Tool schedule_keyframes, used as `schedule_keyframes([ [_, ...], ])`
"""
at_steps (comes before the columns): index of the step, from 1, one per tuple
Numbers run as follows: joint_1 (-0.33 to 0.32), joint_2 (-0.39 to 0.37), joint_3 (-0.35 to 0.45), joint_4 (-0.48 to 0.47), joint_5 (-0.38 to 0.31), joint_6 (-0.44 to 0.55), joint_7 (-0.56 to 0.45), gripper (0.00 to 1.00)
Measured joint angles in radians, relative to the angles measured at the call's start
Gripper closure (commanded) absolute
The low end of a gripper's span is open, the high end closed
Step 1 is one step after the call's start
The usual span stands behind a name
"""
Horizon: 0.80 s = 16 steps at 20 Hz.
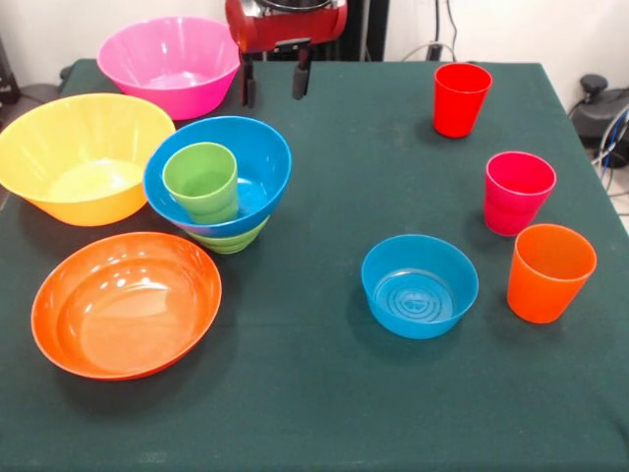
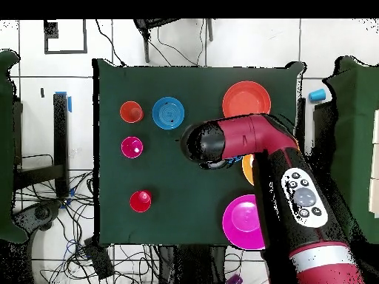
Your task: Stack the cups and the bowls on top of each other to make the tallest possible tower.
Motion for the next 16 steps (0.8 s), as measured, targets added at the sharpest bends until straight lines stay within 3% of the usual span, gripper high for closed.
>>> schedule_keyframes([
  [6, -0.025, -0.003, 0.005, 0.0, 0.0, 0.0, 0.0, 0.0],
  [16, -0.119, 0.008, 0.023, -0.045, -0.002, 0.0, 0.0, 0.0],
])
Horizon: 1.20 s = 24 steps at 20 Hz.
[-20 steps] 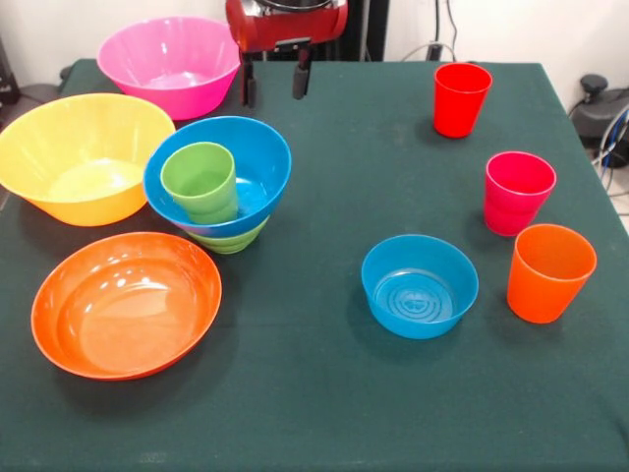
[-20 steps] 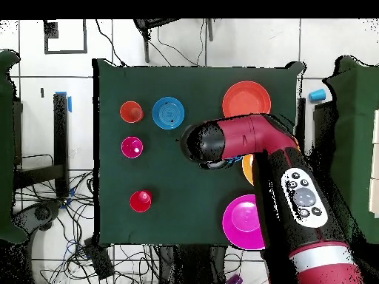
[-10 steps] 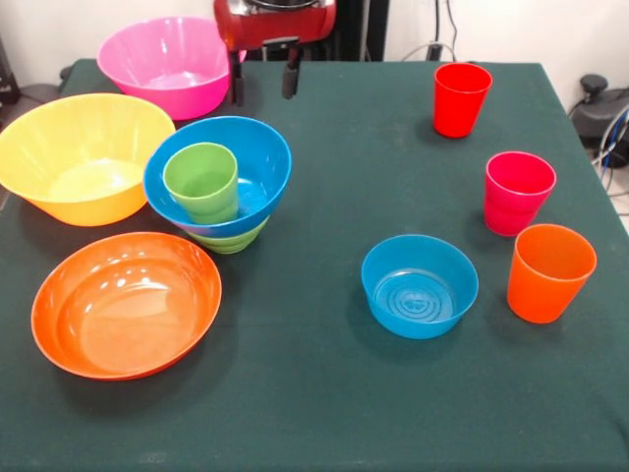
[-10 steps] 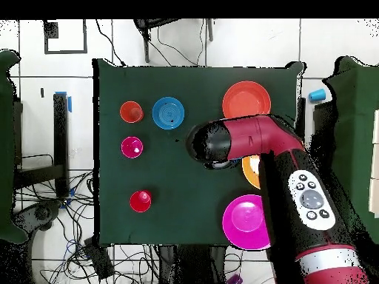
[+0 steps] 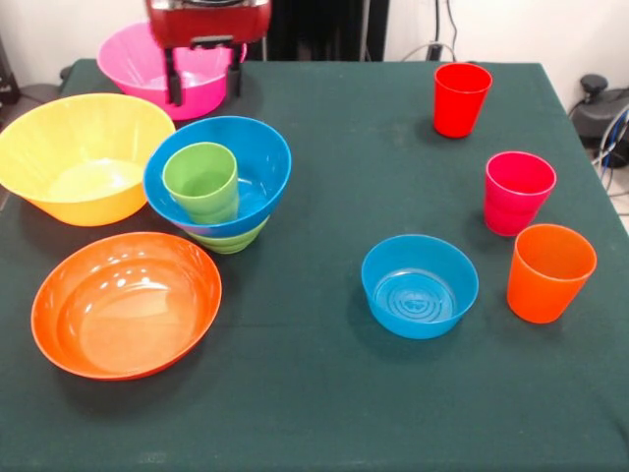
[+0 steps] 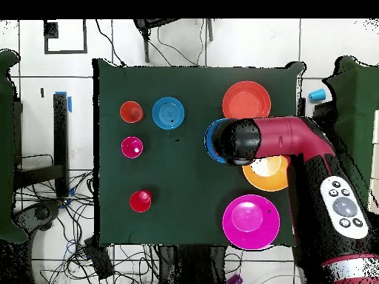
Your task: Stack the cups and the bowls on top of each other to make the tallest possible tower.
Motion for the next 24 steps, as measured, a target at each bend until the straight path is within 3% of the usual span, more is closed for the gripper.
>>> schedule_keyframes([
  [9, -0.054, 0.078, 0.049, -0.145, 0.001, 0.0, 0.0, 0.0],
  [18, -0.057, 0.157, 0.091, -0.303, 0.003, 0.0, 0.0, 0.0],
  [24, -0.058, 0.179, 0.106, -0.348, 0.004, 0.0, 0.0, 0.0],
])
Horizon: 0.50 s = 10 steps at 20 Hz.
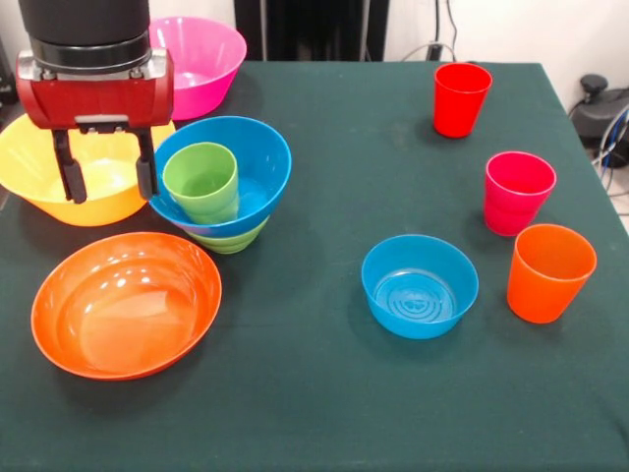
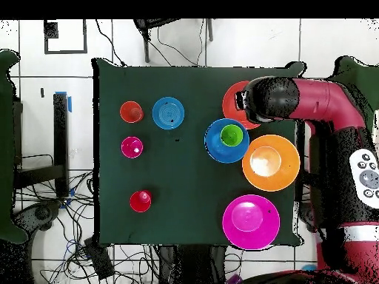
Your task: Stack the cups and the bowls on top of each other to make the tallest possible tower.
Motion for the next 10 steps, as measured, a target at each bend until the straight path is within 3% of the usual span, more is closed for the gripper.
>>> schedule_keyframes([
  [10, 0.0, 0.015, 0.008, -0.03, 0.0, 0.0, 0.0, 0.0],
])
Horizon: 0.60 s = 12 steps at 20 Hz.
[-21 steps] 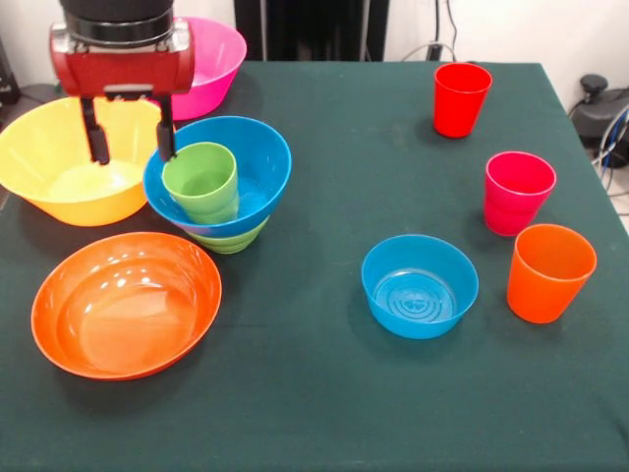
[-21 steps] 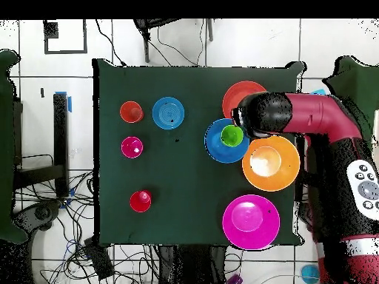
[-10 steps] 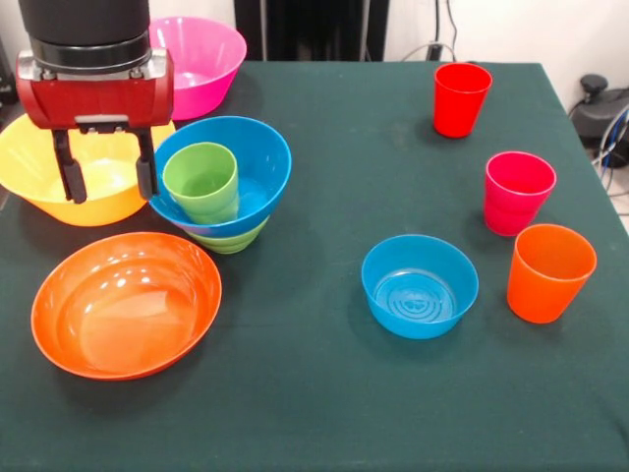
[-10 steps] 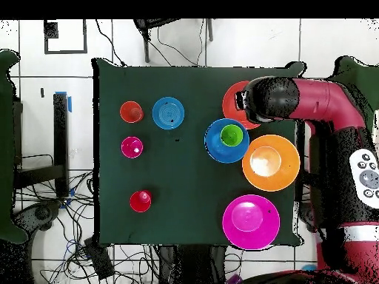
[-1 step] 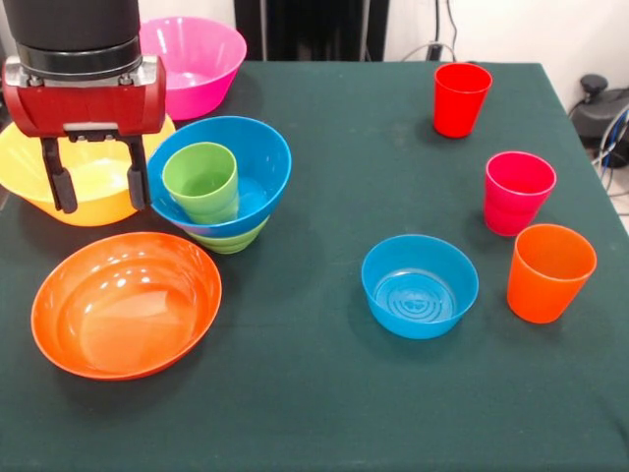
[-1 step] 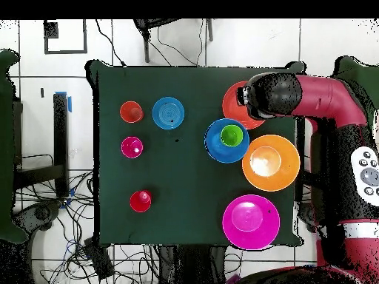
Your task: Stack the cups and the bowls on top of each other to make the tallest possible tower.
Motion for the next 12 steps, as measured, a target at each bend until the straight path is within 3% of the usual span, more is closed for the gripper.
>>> schedule_keyframes([
  [12, 0.0, 0.008, 0.005, 0.0, 0.0, 0.0, 0.0, 0.0],
])
